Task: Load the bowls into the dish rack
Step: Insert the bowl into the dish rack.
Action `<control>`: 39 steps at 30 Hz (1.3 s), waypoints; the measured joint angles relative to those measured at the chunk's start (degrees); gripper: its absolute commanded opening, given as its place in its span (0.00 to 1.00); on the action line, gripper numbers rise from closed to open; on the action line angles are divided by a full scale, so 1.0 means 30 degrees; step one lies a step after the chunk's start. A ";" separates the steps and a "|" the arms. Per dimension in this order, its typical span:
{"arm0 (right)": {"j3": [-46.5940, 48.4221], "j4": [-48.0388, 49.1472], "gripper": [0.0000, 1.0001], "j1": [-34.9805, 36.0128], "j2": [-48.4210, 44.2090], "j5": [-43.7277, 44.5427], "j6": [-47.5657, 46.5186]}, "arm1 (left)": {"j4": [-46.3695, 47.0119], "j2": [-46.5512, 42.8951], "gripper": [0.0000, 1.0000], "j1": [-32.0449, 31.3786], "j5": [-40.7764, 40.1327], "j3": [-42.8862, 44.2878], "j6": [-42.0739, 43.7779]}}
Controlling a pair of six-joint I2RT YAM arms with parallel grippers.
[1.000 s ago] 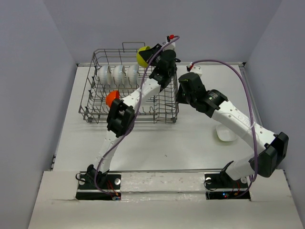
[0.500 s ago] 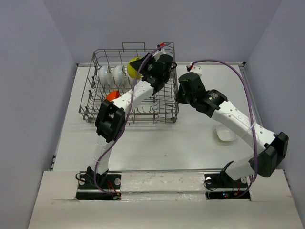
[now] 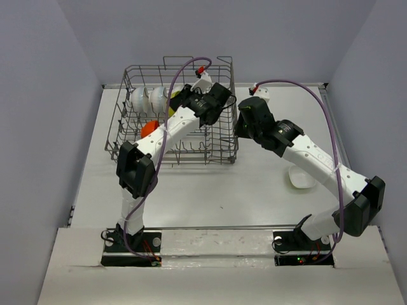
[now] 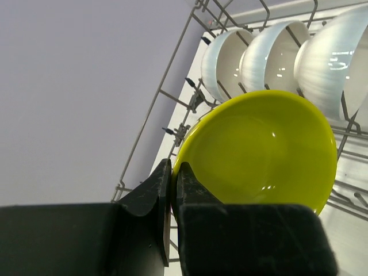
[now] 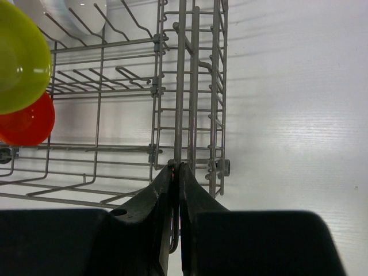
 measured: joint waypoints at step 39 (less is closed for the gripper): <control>-0.0736 0.0925 0.06 0.0007 -0.0372 -0.0044 0.0022 | -0.7002 -0.0823 0.00 0.0539 -0.1566 -0.4379 -0.9224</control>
